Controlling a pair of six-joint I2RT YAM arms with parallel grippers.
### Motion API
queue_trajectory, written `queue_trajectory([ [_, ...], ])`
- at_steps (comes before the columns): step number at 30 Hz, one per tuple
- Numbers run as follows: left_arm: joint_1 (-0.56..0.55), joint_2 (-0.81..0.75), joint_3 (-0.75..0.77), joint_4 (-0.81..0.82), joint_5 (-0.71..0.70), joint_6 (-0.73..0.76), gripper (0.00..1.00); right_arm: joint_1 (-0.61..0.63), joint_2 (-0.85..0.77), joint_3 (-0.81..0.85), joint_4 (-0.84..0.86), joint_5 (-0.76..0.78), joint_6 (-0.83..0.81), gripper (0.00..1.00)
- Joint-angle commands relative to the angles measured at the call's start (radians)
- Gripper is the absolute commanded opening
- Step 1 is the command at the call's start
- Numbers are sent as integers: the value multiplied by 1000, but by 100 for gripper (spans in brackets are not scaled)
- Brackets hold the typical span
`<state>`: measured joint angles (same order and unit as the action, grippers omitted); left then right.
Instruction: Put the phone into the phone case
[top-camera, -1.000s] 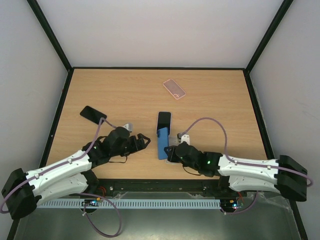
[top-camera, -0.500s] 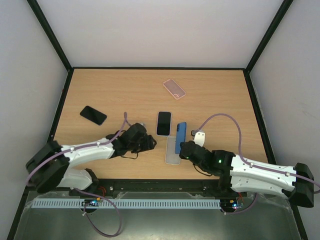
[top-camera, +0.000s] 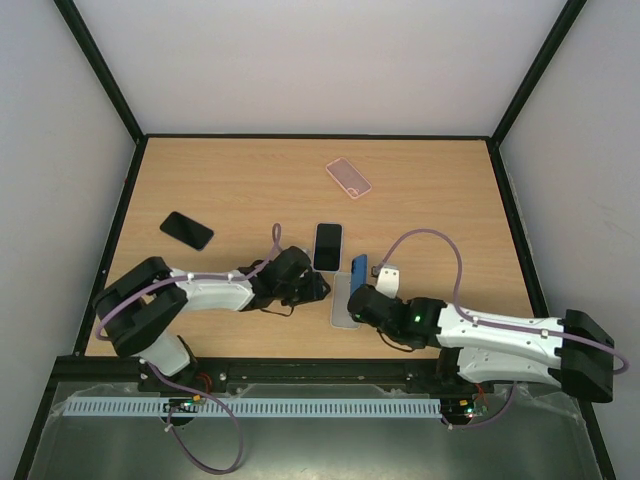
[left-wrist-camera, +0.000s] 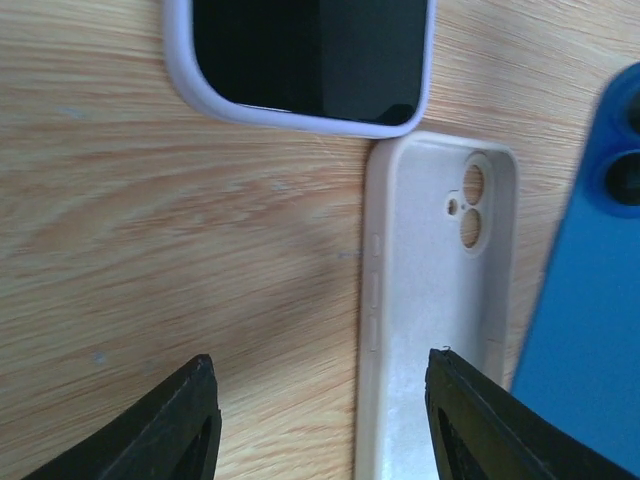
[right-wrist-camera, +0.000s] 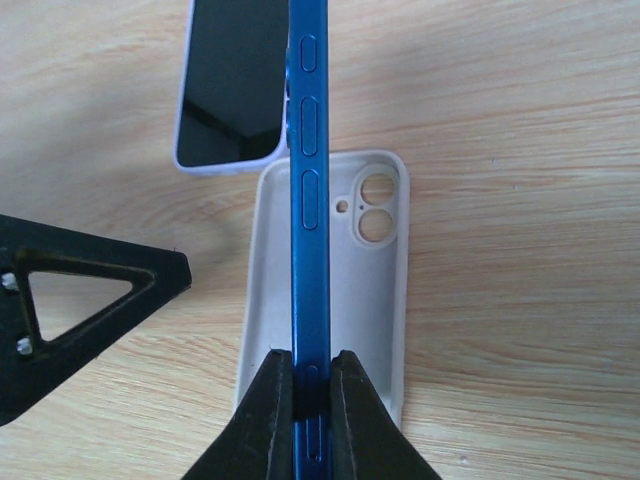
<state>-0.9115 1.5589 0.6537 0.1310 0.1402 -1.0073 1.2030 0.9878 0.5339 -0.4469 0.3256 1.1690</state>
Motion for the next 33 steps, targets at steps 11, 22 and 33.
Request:
queue_trajectory([
  [11,-23,170,19,188,108,-82,49,0,108,28,-2,11,26,2],
  [22,-42,195,80,21,27,-56,17,0,108,27,33,-37,-19,2],
  [33,-47,-2,-124,74,35,-213,2,1,176,65,115,-170,-89,2],
])
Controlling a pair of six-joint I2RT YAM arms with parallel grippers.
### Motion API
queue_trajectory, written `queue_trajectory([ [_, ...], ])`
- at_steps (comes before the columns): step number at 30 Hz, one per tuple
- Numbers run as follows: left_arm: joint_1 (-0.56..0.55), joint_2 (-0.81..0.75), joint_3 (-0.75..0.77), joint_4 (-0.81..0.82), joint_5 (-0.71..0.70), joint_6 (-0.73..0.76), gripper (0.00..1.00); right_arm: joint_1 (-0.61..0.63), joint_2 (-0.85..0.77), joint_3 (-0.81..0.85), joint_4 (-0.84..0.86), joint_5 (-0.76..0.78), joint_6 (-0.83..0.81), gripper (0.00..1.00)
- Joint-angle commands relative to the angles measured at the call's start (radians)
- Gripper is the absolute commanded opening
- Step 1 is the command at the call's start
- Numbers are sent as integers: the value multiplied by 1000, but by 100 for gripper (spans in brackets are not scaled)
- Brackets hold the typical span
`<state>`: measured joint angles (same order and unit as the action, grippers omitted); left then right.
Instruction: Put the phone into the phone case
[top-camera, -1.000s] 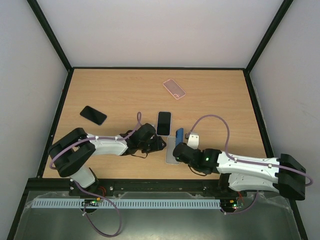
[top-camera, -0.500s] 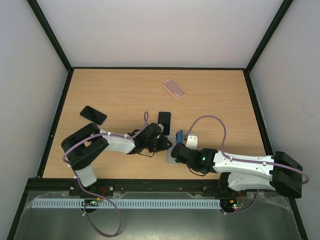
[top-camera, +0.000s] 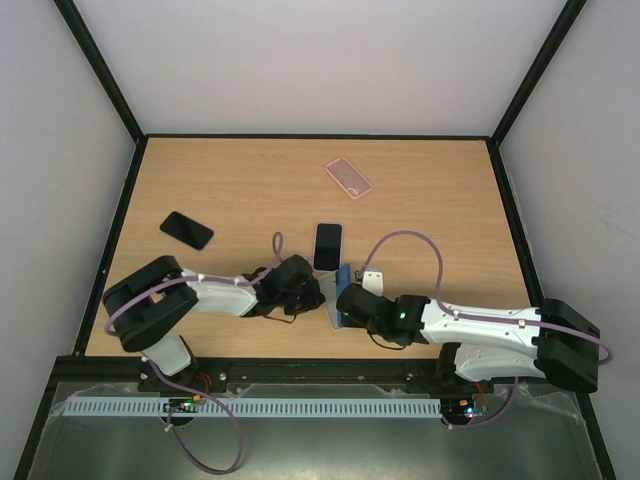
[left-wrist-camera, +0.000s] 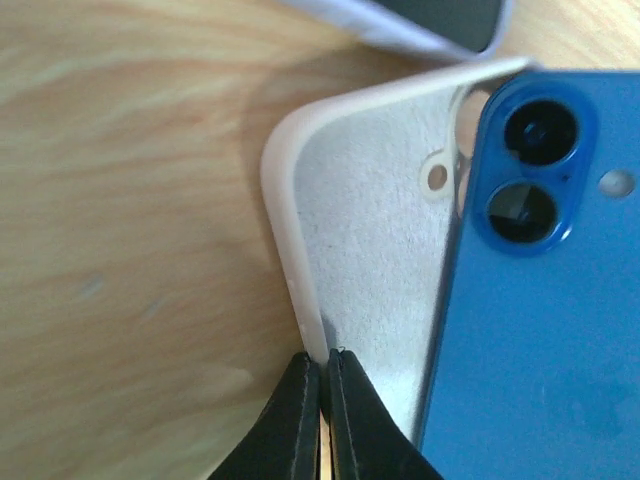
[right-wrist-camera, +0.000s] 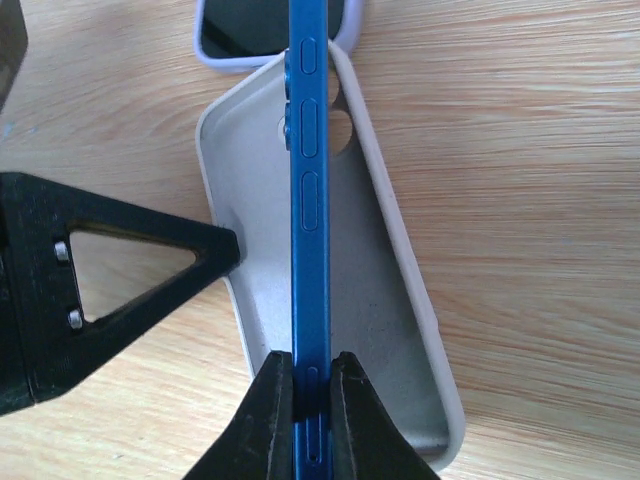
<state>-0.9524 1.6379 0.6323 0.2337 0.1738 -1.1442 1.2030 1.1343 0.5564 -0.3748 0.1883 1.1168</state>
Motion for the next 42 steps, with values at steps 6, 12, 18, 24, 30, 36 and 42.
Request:
queue_trajectory([
  [6,-4,-136,-152,-21,-2,-94,2,1,121,117,17,-67,-105,2],
  [12,19,-137,-132,-51,26,-4,2,1,161,174,-60,-48,-187,2],
  [18,48,-132,-93,-122,40,109,2,1,165,220,-102,-51,-226,2],
  [24,62,-136,-52,-209,31,195,2,0,162,229,-113,-56,-228,2],
  [30,63,-135,-29,-260,10,205,2,1,191,213,-132,-29,-193,2],
  [36,61,-149,-53,-258,-15,145,2,0,167,175,-129,-15,-143,2],
  [42,59,-186,-142,-119,23,14,2,1,142,150,-112,-37,-112,2],
])
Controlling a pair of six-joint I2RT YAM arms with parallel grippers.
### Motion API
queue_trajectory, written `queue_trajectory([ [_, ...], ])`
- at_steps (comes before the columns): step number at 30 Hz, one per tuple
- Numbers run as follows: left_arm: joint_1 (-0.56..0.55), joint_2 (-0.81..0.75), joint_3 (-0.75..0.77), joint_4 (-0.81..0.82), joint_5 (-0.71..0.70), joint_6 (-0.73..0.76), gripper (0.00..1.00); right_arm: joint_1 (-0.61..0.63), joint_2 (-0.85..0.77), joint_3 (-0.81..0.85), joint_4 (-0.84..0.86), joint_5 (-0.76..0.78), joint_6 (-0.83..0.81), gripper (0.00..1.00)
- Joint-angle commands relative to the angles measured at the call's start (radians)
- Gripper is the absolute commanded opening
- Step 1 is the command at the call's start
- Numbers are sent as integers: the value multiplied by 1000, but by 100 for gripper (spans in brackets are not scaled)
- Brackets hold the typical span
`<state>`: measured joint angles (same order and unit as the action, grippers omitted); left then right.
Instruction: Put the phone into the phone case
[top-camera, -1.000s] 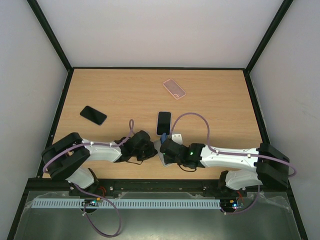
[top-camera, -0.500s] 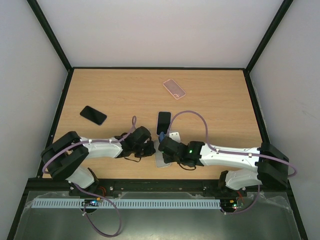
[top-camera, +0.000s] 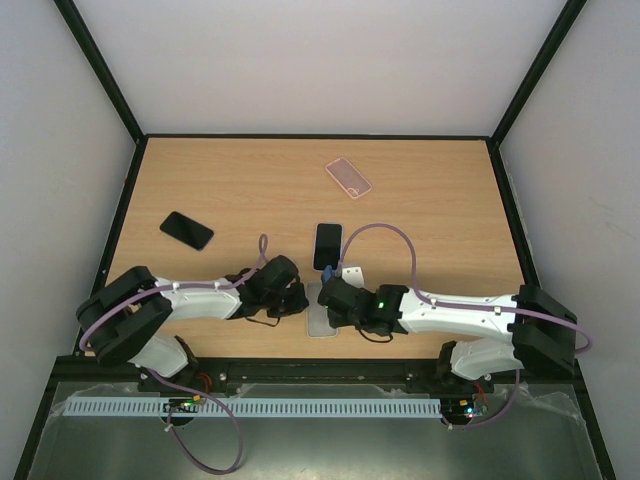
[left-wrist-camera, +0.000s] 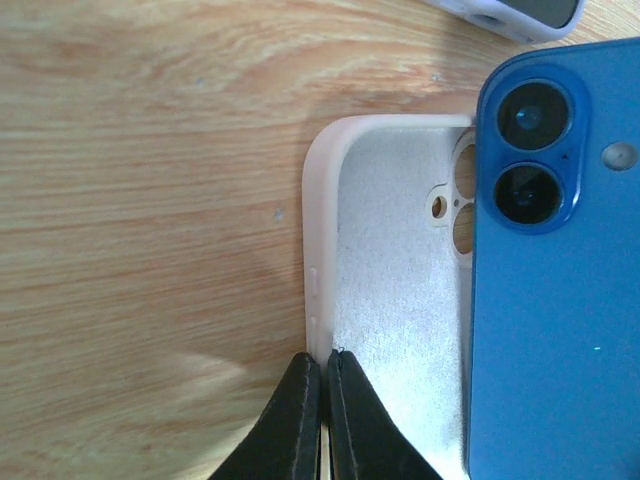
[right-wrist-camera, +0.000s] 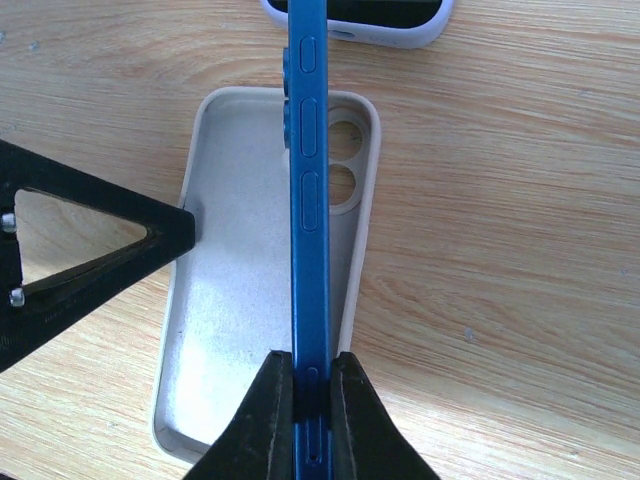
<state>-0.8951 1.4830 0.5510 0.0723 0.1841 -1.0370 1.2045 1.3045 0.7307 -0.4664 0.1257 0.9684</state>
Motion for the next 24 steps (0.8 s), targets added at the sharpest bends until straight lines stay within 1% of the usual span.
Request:
queue_trajectory([
  [1,0,-38,-75,65,19,-113,2,-1,-32,-27,-16,19,38,2],
  [5,-8,-63,-101,107,16,-168,2,0,-40,-33,-8,-1,44,2],
  [14,-19,-107,-114,119,-23,-249,2,0,-42,-42,-23,-29,70,2],
  [19,-47,-112,-106,118,-59,-278,2,0,-79,-58,45,-105,74,2],
  [24,-62,-85,-108,118,-95,-302,2,0,-99,-54,16,-74,84,2],
])
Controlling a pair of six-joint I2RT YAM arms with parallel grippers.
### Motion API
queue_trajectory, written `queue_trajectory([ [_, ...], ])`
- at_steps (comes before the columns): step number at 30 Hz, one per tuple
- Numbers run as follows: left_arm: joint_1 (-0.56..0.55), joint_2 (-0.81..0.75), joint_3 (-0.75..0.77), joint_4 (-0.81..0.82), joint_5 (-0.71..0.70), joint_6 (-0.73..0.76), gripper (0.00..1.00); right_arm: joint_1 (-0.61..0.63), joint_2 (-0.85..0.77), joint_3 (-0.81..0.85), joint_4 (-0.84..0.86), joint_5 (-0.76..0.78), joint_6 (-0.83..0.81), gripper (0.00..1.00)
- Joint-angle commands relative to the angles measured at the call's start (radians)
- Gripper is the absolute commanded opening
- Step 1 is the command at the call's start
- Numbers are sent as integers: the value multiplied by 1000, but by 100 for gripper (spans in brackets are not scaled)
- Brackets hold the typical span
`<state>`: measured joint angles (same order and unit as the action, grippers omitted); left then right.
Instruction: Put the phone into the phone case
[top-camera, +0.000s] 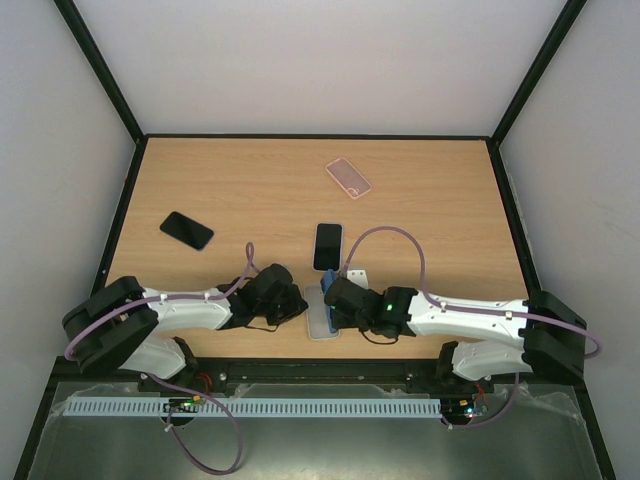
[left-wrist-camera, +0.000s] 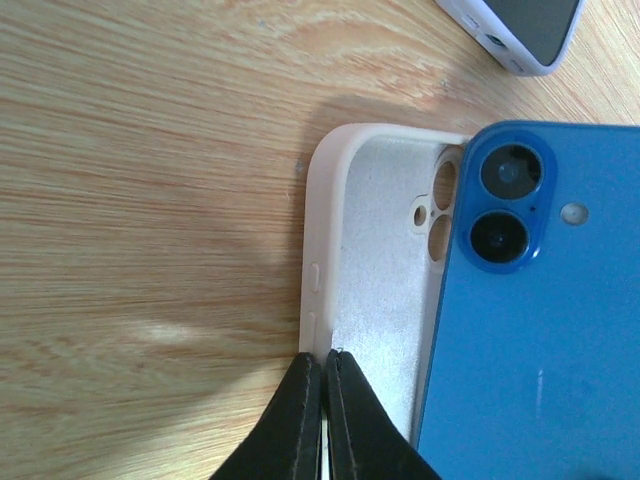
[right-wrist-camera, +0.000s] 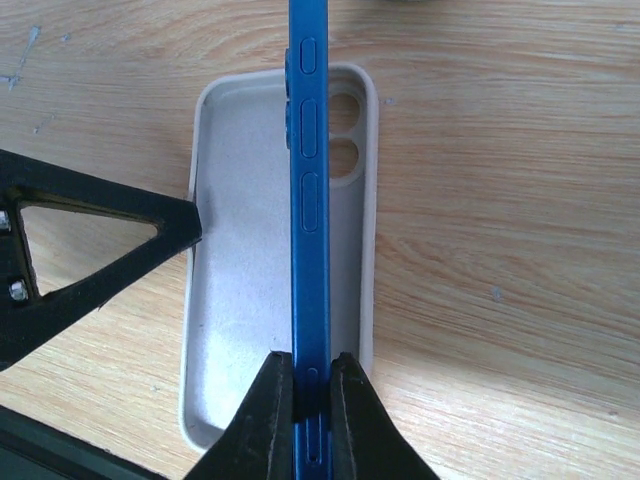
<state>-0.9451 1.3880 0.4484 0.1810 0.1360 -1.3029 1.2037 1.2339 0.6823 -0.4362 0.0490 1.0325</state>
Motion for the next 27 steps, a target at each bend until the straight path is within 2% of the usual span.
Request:
queue_trajectory([
  [1,-14,16,-5,9,-51,-35,2,0,-33,-11,-14,1,24,2],
  [11,-17,12,1,4,-81,-22,2,0,1,-2,-84,49,12,2],
  [19,-17,28,2,37,-64,-11,2,0,75,21,-79,78,-11,3],
  [23,-16,37,1,59,-44,-2,2,0,88,35,-69,75,-35,9],
  [27,-17,29,-19,101,-32,-8,2,0,80,61,-58,76,-41,26],
])
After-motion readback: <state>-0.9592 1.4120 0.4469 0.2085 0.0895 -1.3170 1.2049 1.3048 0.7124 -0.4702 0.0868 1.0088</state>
